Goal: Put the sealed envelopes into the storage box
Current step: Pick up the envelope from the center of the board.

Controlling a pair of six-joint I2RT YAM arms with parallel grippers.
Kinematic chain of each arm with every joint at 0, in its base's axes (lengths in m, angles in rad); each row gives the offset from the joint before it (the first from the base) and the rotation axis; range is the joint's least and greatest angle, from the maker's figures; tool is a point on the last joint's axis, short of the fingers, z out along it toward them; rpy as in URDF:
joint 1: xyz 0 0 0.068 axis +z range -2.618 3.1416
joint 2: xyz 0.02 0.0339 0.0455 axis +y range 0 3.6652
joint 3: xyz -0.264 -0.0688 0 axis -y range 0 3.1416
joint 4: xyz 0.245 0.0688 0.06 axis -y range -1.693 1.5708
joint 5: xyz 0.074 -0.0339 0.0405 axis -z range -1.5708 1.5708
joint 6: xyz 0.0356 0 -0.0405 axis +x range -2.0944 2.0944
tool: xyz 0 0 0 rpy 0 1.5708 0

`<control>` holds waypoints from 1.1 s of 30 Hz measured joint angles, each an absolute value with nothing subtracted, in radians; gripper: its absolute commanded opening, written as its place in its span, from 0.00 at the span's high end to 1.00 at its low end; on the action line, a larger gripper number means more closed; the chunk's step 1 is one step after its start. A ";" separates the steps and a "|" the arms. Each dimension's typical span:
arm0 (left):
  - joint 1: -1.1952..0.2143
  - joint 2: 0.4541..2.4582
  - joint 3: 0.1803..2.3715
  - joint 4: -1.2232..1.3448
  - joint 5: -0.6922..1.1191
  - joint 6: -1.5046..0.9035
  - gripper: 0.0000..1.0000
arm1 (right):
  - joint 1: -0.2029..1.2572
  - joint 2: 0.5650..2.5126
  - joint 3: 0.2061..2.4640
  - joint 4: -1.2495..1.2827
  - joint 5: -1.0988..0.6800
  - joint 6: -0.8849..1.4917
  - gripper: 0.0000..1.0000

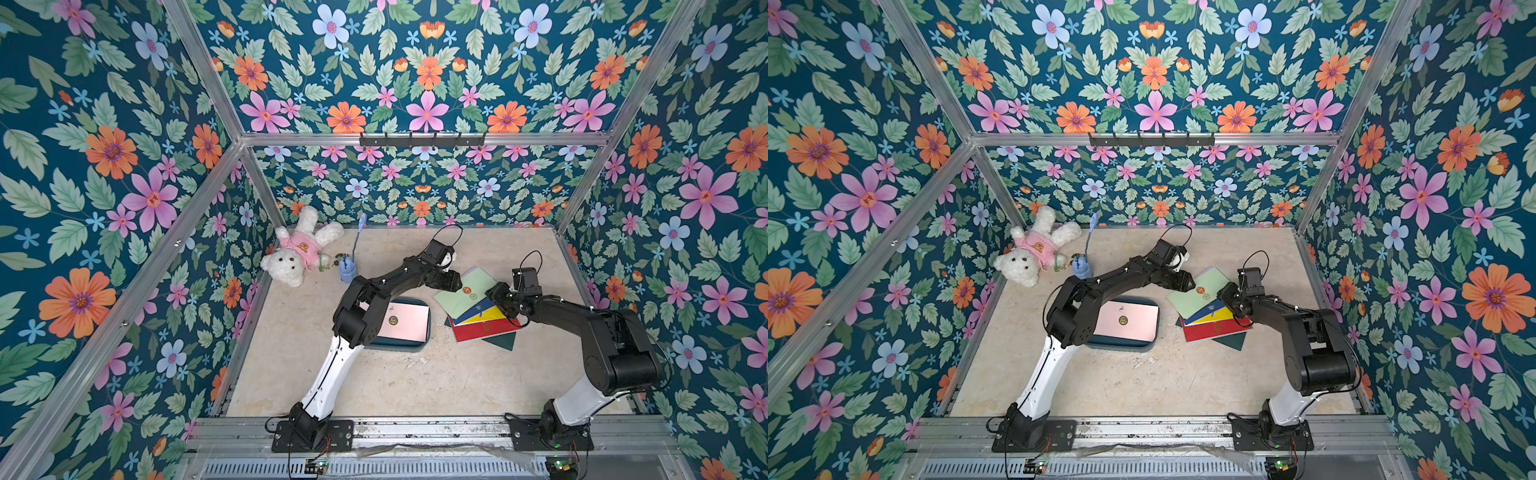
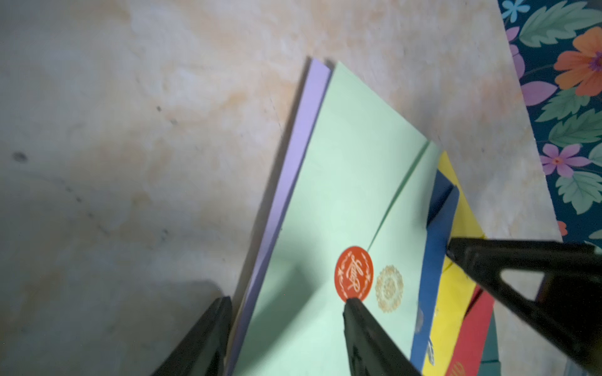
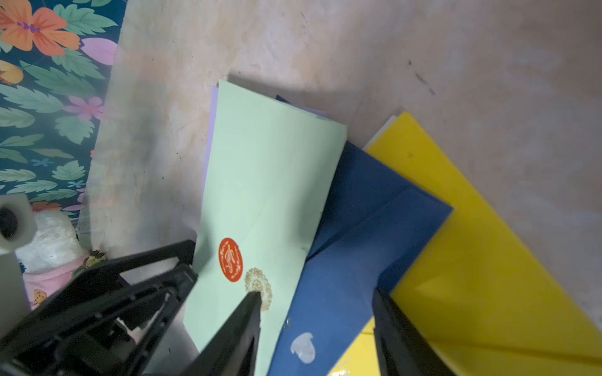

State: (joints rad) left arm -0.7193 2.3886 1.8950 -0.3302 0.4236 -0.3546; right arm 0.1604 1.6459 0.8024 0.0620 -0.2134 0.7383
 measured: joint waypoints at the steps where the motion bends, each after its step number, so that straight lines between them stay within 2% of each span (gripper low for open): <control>1: -0.726 2.377 1.881 -0.336 0.426 -0.361 0.39 | 0.159 1.646 0.811 0.060 -0.218 0.736 0.43; 7: -0.766 2.323 1.822 -0.340 0.432 -0.368 0.38 | 0.157 1.635 0.841 0.015 -0.226 0.707 0.41; 18: -0.788 2.253 1.755 -0.313 0.377 -0.425 0.38 | 0.157 1.468 0.812 -0.100 -0.155 0.641 0.40; 21: -0.793 2.239 1.739 -0.305 0.363 -0.443 0.41 | 0.157 1.430 0.803 -0.117 -0.145 0.632 0.39; 33: -0.819 2.188 1.638 -0.258 0.332 -0.491 0.42 | 0.157 1.441 0.802 -0.138 -0.207 0.631 0.39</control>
